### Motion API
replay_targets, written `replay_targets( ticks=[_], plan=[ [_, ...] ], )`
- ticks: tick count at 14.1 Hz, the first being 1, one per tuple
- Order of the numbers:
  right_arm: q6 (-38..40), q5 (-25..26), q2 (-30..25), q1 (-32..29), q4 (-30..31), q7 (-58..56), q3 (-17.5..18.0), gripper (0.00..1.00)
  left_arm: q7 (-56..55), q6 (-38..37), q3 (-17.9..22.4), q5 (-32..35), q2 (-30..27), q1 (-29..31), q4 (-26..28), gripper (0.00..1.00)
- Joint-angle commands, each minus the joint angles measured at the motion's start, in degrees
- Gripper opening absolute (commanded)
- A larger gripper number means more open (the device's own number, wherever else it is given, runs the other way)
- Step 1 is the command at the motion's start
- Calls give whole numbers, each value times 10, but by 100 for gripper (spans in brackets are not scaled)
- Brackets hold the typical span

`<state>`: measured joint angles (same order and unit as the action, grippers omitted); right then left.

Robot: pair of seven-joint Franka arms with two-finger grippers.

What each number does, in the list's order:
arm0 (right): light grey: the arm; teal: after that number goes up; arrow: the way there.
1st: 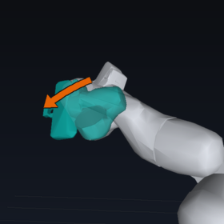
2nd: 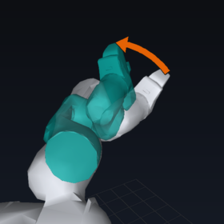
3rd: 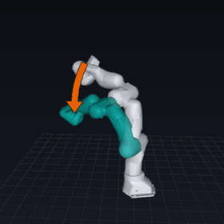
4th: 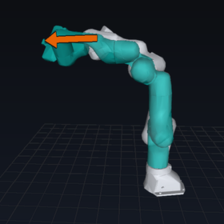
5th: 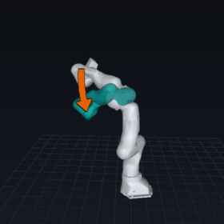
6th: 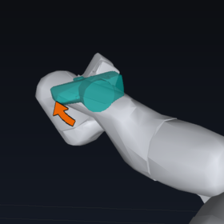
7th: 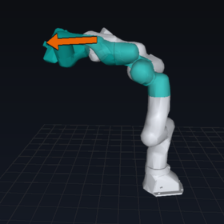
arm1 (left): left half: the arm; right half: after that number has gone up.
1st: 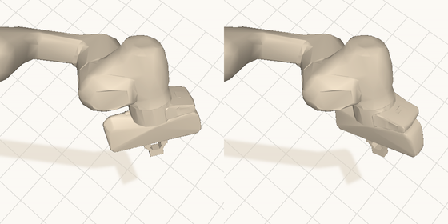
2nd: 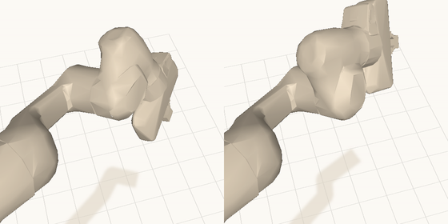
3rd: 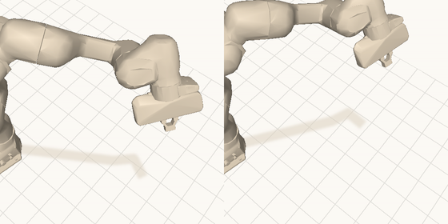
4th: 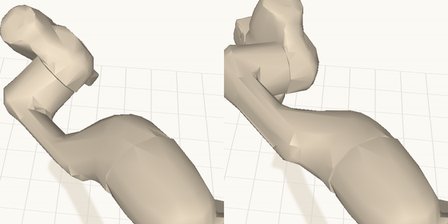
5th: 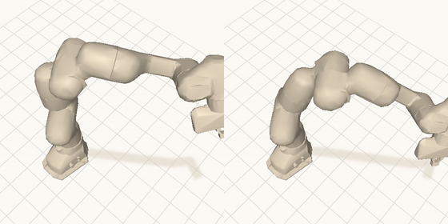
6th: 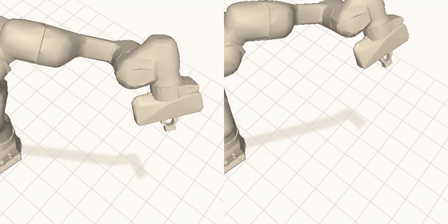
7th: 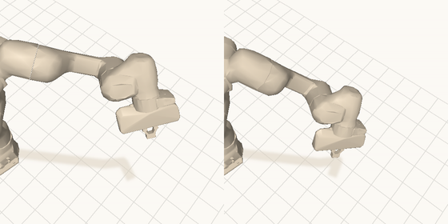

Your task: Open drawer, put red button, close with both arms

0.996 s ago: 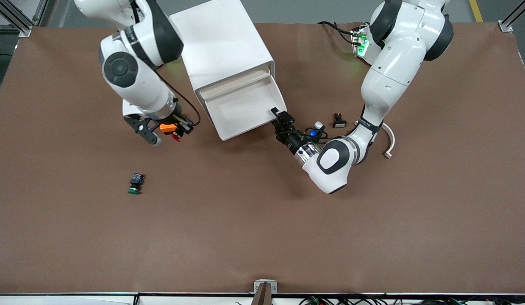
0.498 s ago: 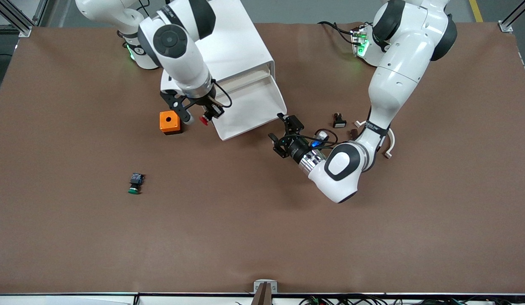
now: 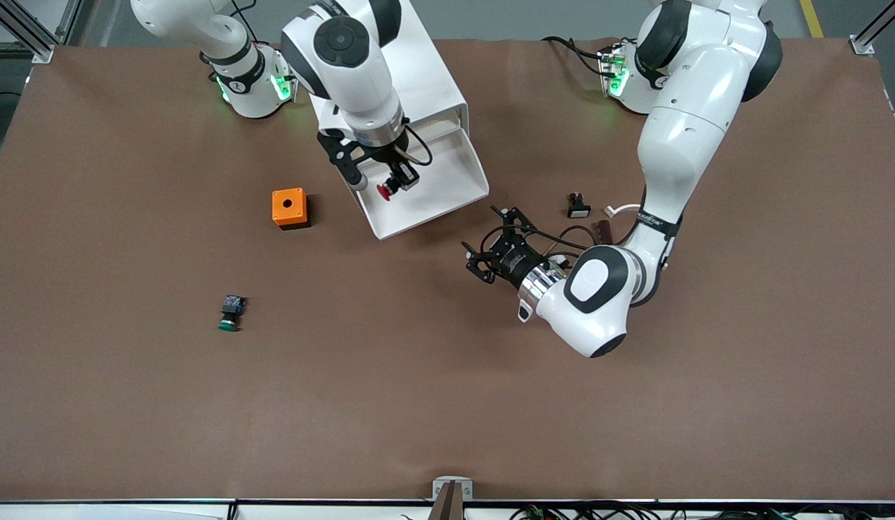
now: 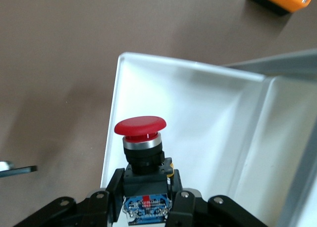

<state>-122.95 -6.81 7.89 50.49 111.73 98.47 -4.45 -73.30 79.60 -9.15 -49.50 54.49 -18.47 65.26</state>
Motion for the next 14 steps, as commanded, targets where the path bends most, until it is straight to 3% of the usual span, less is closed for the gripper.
replay_targets(
  ticks=[1,5,10,14],
  plan=[
    [-27,-8,21,23,-3,33,-7,0,94,21,7,71,-56,-8,7,100],
    [-40,-6,50,46,-17,71,-7,0,172,79,0,183,-112,-12,11,100],
    [-40,-2,96,70,-57,116,-7,0,185,162,-1,342,-170,-47,26,100],
    [-38,-3,98,71,-57,116,-7,0,183,194,-3,418,-180,-58,31,100]
  ],
)
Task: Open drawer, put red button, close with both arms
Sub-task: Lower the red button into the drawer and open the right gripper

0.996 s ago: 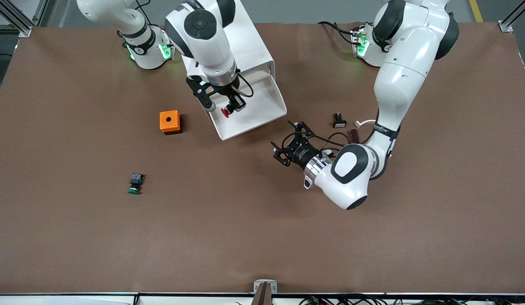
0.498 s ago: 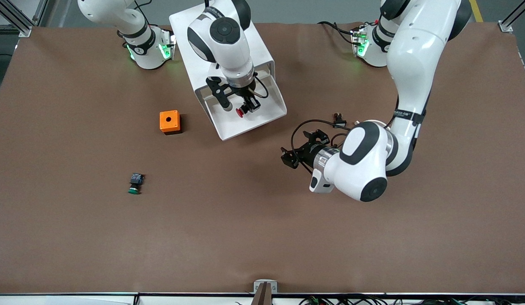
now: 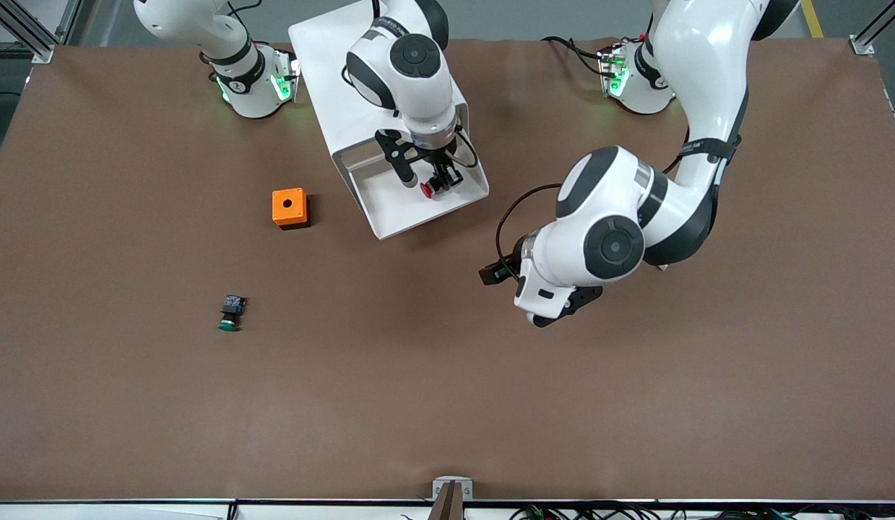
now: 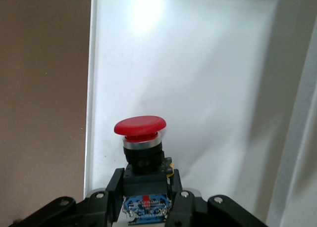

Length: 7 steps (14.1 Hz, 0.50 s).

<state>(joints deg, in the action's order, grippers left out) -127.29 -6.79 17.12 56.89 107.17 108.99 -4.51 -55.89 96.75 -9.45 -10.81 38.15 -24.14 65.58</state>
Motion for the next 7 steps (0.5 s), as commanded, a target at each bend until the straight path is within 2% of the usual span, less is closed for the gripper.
replay_targets(
  ticks=[1,2,3,4,7],
  plan=[
    [6,-3,7,6,-11,10,-7,2,2,25,1,32,-14,-1,29,100],
    [6,-3,8,7,-11,8,-7,14,0,32,1,34,-14,0,37,100],
    [6,-3,9,7,-11,6,-7,52,0,46,1,44,-18,-1,50,100],
    [6,-2,10,8,-12,7,-7,100,-1,63,0,49,-22,0,60,100],
    [8,-1,10,10,-12,4,-7,100,3,75,0,50,-27,-3,75,100]
  ],
)
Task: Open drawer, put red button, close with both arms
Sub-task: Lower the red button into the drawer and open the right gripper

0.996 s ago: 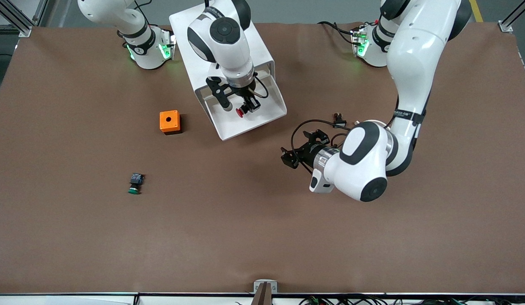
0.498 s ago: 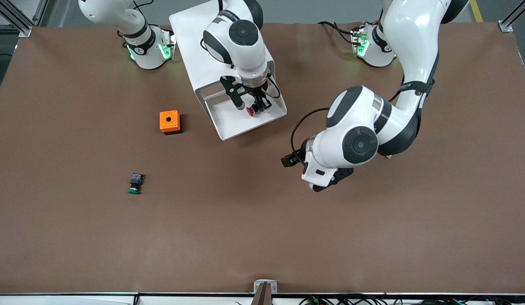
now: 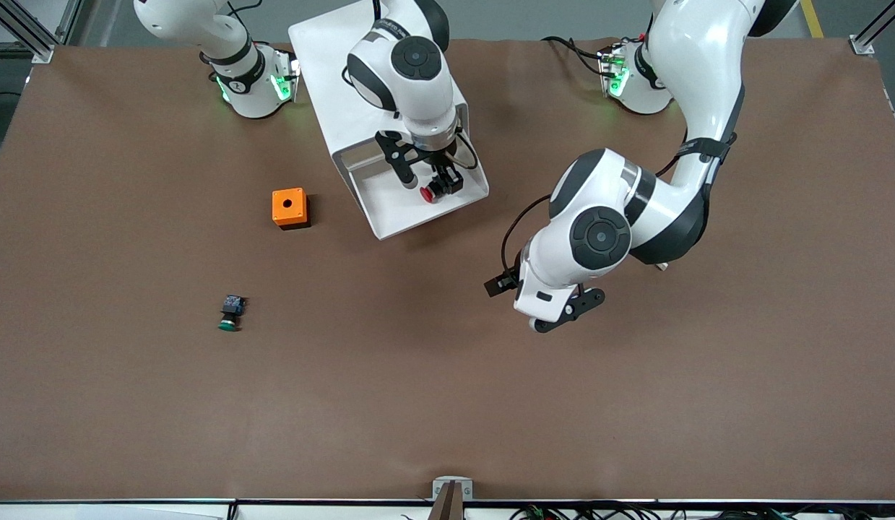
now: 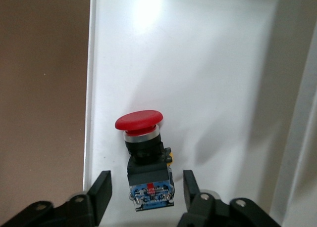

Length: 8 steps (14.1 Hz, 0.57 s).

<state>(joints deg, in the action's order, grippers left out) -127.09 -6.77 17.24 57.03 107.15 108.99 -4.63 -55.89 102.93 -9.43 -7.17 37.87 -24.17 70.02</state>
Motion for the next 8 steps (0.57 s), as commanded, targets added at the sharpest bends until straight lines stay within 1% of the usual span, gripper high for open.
replay_targets(
  ticks=[1,2,6,8],
  plan=[
    [6,-1,9,9,-12,2,-6,100,3,12,0,29,-31,-4,32,100],
    [6,-1,9,9,-15,1,-6,100,8,12,-1,47,-32,-4,32,100],
    [9,0,8,1,-28,-32,-7,100,10,17,-3,57,-32,-6,44,100],
    [11,0,5,-5,-34,-64,-10,100,4,17,-3,76,-32,-11,46,100]
  ],
)
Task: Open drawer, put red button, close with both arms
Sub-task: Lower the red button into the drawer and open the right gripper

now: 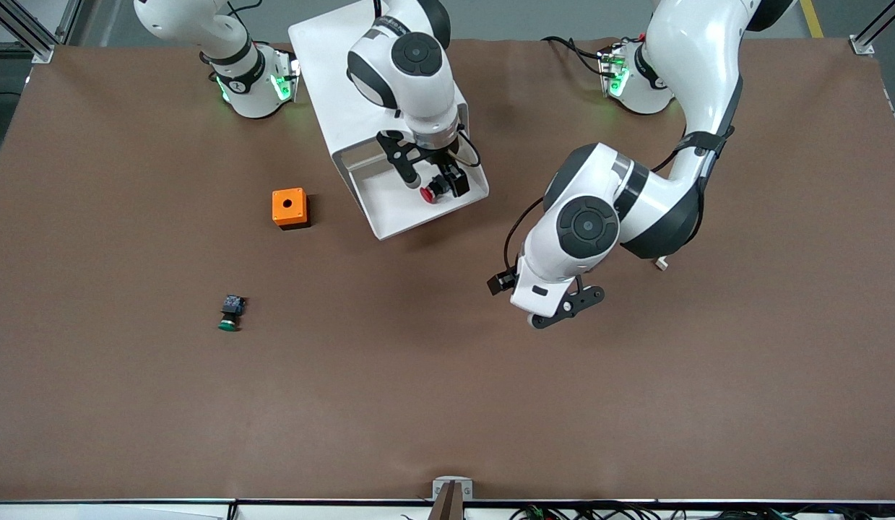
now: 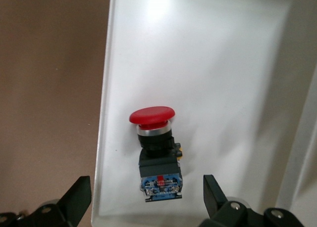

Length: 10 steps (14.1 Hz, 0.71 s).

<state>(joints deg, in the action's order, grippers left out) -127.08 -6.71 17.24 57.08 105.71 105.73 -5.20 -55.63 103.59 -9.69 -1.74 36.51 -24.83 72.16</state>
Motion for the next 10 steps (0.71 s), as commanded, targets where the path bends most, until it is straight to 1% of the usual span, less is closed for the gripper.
replay_targets(
  ticks=[1,3,5,7,10],
  plan=[
    [22,-1,5,-14,-27,-44,-4,100,-4,14,-1,23,-19,-7,28,100],
    [59,-1,5,-38,-55,-93,-4,100,-24,30,-1,23,-19,-10,40,100],
    [103,-1,5,-68,-85,-160,-4,100,-51,63,-1,23,-19,-22,61,100],
    [145,-1,3,-100,-109,-221,-4,100,-75,79,-1,29,-18,-35,68,100],
    [198,-1,-10,-157,-119,-335,-4,100,-109,80,-1,35,-11,-62,69,100]
  ],
)
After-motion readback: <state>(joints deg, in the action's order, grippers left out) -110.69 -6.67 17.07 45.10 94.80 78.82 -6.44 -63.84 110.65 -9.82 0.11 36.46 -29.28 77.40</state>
